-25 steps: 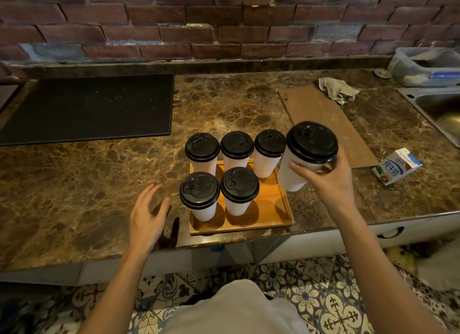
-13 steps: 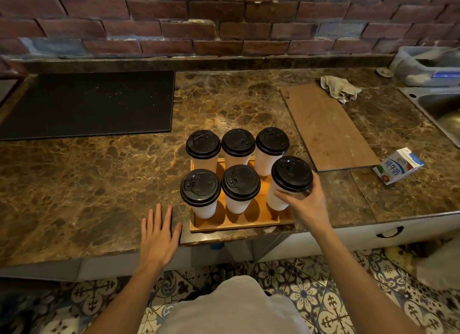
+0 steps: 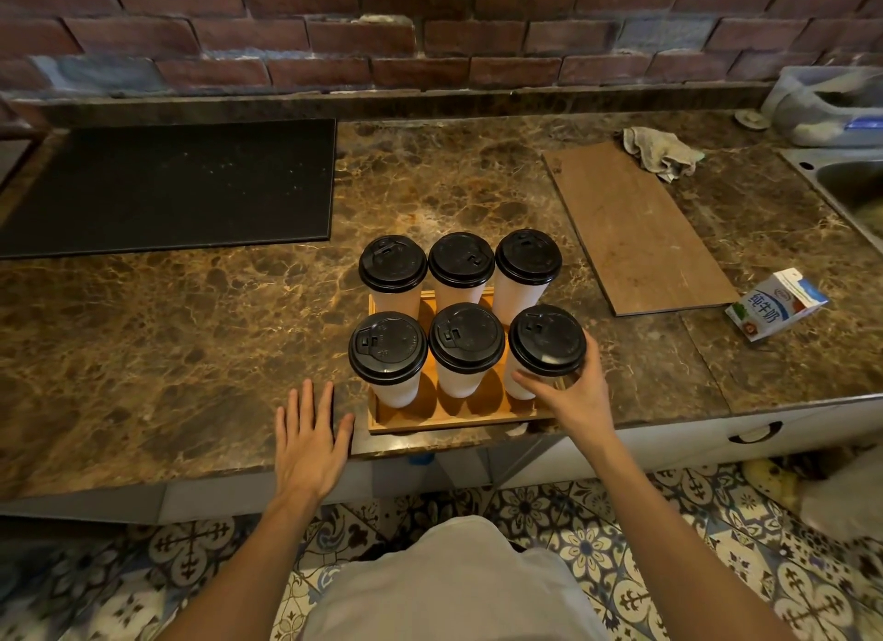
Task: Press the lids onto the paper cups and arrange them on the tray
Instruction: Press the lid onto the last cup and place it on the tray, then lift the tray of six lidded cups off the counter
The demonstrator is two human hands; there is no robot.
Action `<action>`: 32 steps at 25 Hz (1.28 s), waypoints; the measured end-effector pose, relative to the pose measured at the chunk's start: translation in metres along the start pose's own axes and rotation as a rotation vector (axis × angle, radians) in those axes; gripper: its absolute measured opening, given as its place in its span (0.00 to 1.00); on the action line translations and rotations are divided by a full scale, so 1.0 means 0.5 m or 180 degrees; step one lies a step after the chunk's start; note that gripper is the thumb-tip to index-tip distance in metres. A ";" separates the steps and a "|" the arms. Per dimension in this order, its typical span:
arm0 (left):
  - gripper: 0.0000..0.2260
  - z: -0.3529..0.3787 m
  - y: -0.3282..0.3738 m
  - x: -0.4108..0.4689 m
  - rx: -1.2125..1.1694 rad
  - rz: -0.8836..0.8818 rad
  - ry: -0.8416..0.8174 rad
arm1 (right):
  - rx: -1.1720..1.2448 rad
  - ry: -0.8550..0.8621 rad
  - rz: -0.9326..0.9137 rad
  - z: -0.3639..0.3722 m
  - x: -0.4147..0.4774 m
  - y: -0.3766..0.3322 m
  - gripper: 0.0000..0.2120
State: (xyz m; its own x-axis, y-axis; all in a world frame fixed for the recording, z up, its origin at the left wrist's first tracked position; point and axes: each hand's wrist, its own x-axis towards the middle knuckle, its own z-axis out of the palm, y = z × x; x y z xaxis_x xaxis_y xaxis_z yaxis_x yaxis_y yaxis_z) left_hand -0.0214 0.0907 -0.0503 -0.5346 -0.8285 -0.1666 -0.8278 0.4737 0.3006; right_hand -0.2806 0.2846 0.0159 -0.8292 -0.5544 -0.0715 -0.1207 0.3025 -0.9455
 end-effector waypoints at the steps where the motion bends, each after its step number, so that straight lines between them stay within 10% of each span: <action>1: 0.26 -0.001 0.000 0.000 -0.0036 -0.0004 0.0002 | -0.0014 -0.0021 -0.0003 -0.003 -0.001 0.002 0.45; 10: 0.16 -0.008 0.054 0.003 -0.1168 -0.0414 0.0400 | -0.0600 0.0701 0.1061 -0.016 -0.025 0.058 0.16; 32: 0.11 0.009 0.138 -0.089 -0.1103 -0.0996 0.0784 | -0.0939 0.0447 0.0979 -0.023 -0.084 0.103 0.14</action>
State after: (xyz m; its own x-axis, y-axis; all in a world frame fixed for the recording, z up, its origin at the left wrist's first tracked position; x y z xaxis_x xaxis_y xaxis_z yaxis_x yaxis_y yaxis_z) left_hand -0.0556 0.1619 -0.0265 -0.1806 -0.9799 -0.0851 -0.8144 0.1005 0.5715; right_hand -0.2584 0.3325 -0.0262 -0.9144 -0.2996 -0.2721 0.0095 0.6563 -0.7544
